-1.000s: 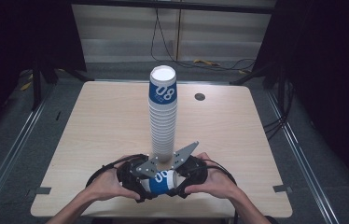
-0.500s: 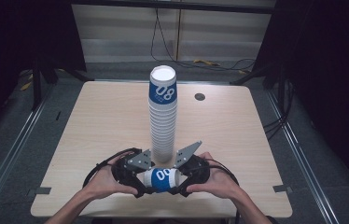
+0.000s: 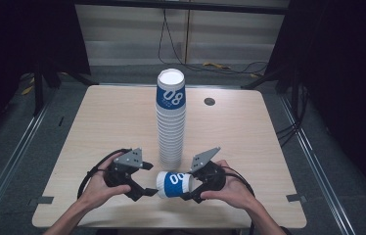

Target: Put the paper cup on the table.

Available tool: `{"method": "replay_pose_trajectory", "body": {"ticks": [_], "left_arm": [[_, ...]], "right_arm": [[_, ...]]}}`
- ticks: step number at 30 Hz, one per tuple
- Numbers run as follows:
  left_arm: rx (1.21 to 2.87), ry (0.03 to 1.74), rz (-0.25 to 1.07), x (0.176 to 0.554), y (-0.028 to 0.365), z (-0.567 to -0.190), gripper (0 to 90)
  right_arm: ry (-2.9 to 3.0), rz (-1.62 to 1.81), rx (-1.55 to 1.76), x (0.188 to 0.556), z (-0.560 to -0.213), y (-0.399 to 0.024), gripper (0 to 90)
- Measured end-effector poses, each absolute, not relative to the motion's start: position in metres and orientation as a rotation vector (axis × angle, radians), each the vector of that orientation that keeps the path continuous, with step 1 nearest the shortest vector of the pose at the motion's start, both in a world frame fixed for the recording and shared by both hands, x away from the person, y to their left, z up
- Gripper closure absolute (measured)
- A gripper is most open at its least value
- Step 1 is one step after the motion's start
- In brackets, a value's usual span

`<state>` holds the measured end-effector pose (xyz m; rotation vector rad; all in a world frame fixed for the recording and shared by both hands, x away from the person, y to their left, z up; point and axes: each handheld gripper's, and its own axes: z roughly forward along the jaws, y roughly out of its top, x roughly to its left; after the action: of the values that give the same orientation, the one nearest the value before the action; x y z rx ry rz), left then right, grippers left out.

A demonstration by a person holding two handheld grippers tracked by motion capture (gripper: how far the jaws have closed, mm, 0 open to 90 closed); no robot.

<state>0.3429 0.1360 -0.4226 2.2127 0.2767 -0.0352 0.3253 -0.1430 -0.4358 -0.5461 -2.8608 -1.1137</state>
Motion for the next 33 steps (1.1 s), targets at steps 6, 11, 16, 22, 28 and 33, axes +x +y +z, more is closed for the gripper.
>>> {"method": "replay_pose_trajectory", "body": {"ticks": [6, 11, 16, 22, 28, 33], "left_arm": [[2.143, 0.313, 0.003, 0.341, 0.142, -0.429, 15.8], [2.116, 0.325, 0.064, 0.338, 0.141, -0.436, 15.8], [2.029, 0.337, 0.122, 0.339, 0.14, -0.439, 15.8], [1.96, 0.343, 0.04, 0.338, 0.141, -0.438, 15.8], [1.907, 0.37, 0.024, 0.338, 0.147, -0.432, 15.6], [1.88, 0.354, -0.012, 0.338, 0.149, -0.429, 15.5]], "right_arm": [[-2.847, -1.209, -0.605, 0.323, -0.435, -0.153, 29.3], [-2.787, -1.332, -0.698, 0.326, -0.437, -0.169, 29.3], [-2.709, -1.406, -0.709, 0.326, -0.439, -0.174, 29.3], [-2.651, -1.477, -0.692, 0.325, -0.444, -0.174, 29.3], [-2.608, -1.557, -0.64, 0.324, -0.446, -0.172, 29.4], [-2.562, -1.629, -0.619, 0.324, -0.448, -0.171, 29.3]]}}
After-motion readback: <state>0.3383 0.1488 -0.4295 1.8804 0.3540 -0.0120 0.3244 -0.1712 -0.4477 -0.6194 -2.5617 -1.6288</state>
